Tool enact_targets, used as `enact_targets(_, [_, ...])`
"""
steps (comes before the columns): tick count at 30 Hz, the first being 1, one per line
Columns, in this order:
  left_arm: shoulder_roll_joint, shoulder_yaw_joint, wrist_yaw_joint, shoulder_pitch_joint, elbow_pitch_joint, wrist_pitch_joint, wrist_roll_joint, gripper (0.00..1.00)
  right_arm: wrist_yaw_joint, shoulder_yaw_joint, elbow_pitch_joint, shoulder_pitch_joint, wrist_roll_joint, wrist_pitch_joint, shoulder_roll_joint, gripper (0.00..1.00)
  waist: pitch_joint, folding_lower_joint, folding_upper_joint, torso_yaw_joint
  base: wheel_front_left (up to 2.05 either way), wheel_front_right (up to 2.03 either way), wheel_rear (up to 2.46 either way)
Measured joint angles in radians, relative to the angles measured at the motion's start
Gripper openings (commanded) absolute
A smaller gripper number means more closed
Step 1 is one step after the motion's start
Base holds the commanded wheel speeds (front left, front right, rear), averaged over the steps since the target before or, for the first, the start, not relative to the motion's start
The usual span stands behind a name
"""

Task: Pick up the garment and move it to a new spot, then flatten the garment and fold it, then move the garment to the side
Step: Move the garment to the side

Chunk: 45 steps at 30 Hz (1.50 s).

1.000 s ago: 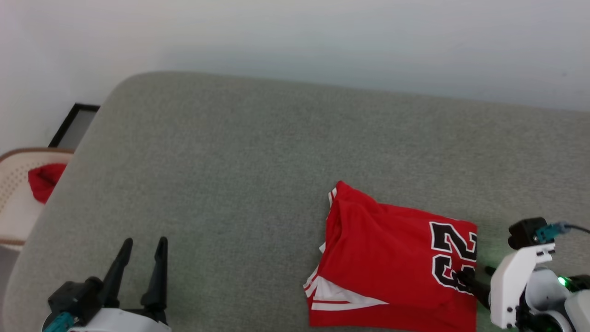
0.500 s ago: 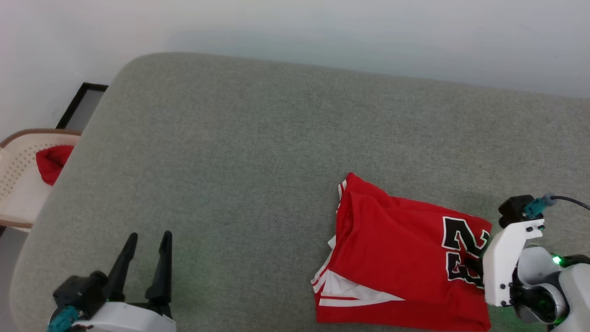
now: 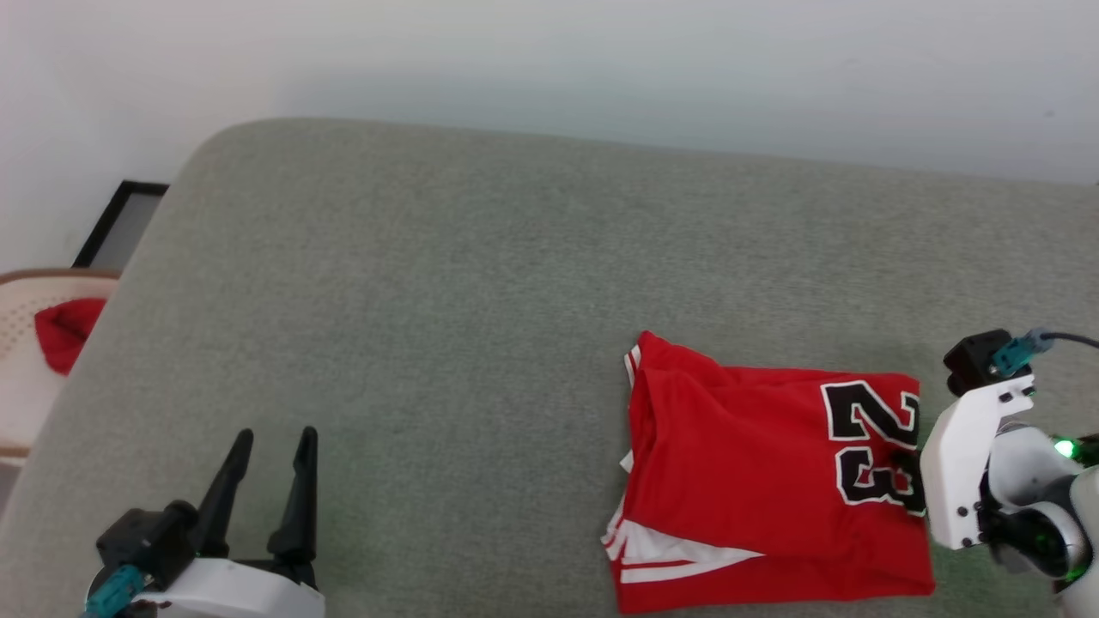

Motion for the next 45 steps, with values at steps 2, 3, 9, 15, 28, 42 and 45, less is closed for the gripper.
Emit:
enact_targets(2, [0.002, -0.006, -0.003, -0.003, 0.000, 0.000, 0.003, 1.00, 0.000, 0.007, -0.018, -0.003, 0.000, 0.004, -0.021, 0.00, -0.005, 0.0000, 0.0000, -0.011, 0.00, 0.00, 0.00])
enact_targets(3, [0.004, -0.010, -0.003, -0.006, 0.000, 0.000, 0.003, 1.00, 0.000, 0.010, -0.028, -0.005, 0.001, 0.009, -0.033, 0.00, -0.008, 0.0000, 0.0000, -0.017, 0.00, 0.00, 0.00])
enact_targets(9, [0.012, -0.033, -0.007, -0.027, 0.002, -0.001, 0.005, 1.00, 0.000, 0.023, -0.066, -0.038, 0.000, 0.018, -0.101, 0.00, -0.015, 0.0000, 0.0000, -0.058, 0.00, 0.00, 0.00])
enact_targets(15, [0.019, -0.054, -0.007, -0.060, -0.001, -0.001, 0.006, 1.00, 0.000, 0.048, -0.088, -0.092, -0.002, 0.014, -0.161, 0.00, -0.009, 0.0000, 0.0000, -0.107, 0.00, 0.00, 0.00])
enact_targets(28, [0.040, -0.119, -0.012, -0.179, 0.003, -0.004, 0.011, 1.00, 0.000, 0.091, -0.048, -0.221, 0.003, -0.057, -0.294, 0.00, 0.045, 0.0000, 0.0000, -0.232, 0.00, 0.00, 0.00])
enact_targets(42, [0.080, -0.205, -0.012, -0.310, 0.007, -0.004, 0.005, 1.00, 0.000, 0.243, 0.086, -0.382, 0.007, -0.272, -0.434, 0.00, 0.157, 0.0000, 0.0000, -0.344, 0.00, 0.00, 0.00])
enact_targets(45, [0.093, -0.229, -0.012, -0.346, 0.012, -0.004, 0.000, 1.00, 0.000, 0.266, 0.121, -0.420, -0.004, -0.318, -0.446, 0.00, 0.186, 0.0000, 0.0000, -0.362, 0.00, 0.00, 0.00])
